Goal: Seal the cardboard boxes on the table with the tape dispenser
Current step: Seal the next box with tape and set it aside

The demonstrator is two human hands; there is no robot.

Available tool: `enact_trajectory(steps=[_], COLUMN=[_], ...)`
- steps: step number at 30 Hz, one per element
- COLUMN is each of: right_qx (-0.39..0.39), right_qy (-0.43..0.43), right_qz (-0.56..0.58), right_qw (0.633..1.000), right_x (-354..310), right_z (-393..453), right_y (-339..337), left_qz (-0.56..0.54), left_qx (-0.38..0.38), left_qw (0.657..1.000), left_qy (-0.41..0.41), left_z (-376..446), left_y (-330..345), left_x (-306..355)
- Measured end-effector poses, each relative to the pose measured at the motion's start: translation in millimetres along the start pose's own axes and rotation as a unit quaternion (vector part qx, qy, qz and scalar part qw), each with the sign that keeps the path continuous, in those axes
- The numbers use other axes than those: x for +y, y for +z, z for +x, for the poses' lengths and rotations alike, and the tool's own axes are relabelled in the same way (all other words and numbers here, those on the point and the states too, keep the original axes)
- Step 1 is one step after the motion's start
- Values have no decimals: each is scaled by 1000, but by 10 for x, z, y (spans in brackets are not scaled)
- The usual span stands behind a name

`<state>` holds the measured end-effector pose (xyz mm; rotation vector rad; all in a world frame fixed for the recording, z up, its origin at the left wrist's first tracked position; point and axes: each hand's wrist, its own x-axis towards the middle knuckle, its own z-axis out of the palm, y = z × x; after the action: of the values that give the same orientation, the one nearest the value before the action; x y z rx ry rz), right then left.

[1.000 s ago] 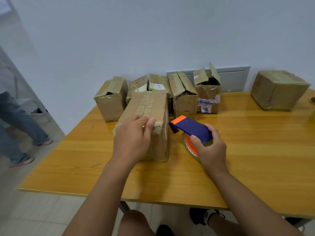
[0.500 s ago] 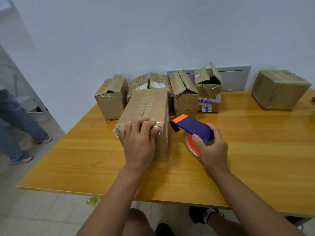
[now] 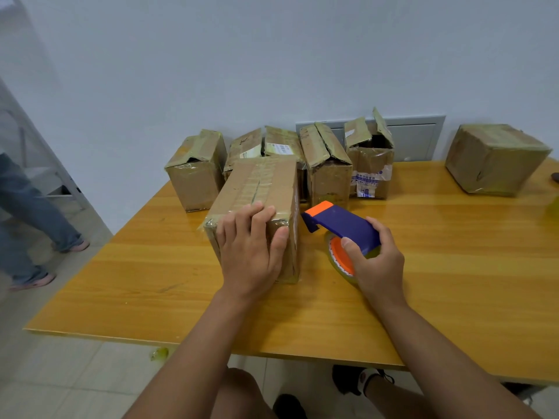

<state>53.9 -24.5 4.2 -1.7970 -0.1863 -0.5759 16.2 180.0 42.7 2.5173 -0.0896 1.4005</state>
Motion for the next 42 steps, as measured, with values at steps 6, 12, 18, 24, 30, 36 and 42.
enact_trajectory(steps=[6, 12, 18, 24, 30, 36, 42], right_qx=[-1, -1, -4, -5, -6, -7, -7], right_qy=[4, 3, 7, 13, 19, 16, 21], right_qz=[3, -2, -3, -3, -2, -8, -4], right_qw=[1000, 1000, 1000, 1000, 1000, 1000, 1000], right_x=[0, -10, -26, -30, -26, -26, -12], right_z=[0, -2, -5, -6, -7, -1, 6], right_y=[-2, -2, -7, -12, -16, -12, -9], left_qz=[5, -1, 12, 63, 38, 14, 11], left_qx=[-23, -8, -34, -67, -167, -193, -190], left_qw=[999, 1000, 999, 994, 984, 981, 982], left_qy=[-22, -7, -12, -64, -49, 6, 0], left_z=[19, 30, 22, 110, 225, 340, 361], left_y=[-55, -60, -132, -167, -464, -556, -530], left_x=[60, 36, 60, 278, 187, -121, -92])
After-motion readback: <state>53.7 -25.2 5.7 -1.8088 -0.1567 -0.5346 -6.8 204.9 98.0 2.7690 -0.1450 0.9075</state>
